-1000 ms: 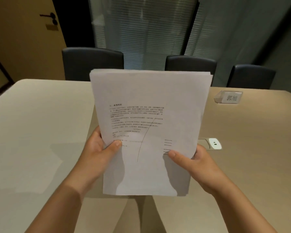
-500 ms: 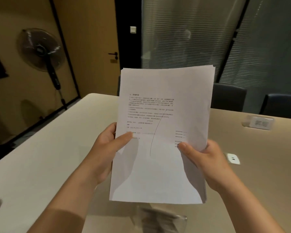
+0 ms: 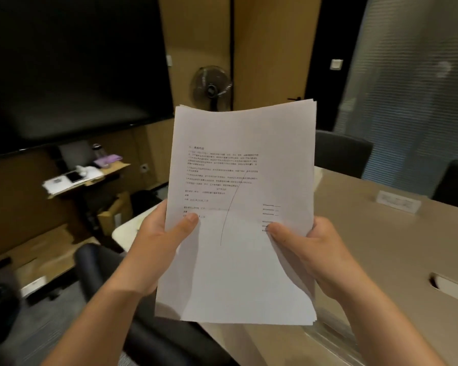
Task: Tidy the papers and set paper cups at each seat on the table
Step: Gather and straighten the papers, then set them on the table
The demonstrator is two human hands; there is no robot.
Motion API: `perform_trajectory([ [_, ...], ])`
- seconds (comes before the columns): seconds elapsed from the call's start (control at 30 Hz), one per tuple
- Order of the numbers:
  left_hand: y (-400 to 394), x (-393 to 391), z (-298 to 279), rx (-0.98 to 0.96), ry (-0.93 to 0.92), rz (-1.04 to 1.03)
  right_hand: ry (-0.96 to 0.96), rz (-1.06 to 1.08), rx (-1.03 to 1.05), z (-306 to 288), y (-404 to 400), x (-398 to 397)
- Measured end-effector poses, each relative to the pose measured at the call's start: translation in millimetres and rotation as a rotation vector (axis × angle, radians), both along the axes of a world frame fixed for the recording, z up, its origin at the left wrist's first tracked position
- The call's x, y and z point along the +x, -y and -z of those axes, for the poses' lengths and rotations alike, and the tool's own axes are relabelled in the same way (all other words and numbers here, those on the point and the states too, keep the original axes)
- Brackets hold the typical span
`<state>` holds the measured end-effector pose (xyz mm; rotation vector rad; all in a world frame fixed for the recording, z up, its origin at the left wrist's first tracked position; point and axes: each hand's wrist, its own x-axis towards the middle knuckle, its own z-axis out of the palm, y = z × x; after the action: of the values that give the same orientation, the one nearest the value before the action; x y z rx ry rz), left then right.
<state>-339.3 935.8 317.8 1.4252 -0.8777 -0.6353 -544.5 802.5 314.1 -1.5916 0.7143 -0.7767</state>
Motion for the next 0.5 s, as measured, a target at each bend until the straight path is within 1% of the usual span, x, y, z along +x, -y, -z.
perform_trajectory([
  [0.1, -40, 44, -2, -0.075, 0.019, -0.090, -0.034, -0.092, -0.049, -11, -26, 57],
  [0.23, -90, 108, -3, -0.121, 0.012, -0.181, -0.037, -0.111, -0.106, -20, -65, 136],
  [0.33, -136, 171, -6, -0.151, 0.010, -0.189, -0.030, -0.139, -0.102, -25, -101, 202],
  [0.5, -195, 267, -17, -0.128, 0.051, -0.150, 0.004, -0.185, -0.090, -31, -152, 295],
])
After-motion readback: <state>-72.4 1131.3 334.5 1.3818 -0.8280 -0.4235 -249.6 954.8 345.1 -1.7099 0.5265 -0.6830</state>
